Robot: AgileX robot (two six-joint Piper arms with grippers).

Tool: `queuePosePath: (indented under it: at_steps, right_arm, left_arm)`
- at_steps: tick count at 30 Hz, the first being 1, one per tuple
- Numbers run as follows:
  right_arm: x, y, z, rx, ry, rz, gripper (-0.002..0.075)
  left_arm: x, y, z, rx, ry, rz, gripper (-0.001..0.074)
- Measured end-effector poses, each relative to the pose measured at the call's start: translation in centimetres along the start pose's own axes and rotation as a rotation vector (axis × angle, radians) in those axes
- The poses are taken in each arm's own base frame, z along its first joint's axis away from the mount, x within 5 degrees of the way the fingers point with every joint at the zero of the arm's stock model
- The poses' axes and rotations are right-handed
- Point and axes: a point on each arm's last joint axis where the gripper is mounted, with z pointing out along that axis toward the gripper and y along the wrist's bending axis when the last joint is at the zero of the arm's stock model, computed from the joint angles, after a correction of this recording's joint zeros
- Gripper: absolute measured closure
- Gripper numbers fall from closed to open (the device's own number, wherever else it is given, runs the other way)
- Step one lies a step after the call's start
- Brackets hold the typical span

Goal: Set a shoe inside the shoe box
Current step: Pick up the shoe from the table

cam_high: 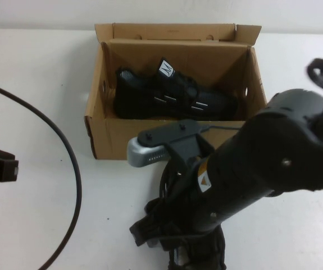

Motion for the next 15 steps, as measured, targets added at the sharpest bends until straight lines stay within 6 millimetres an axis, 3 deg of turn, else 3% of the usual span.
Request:
queuePosePath:
  at_steps: [15]
  right_arm:
    - [-0.2,-1.7,5.2,0.137,0.114,0.1,0.0386]
  left_arm:
    - [0.0,0.0,0.0,0.0,0.003,0.0,0.0736]
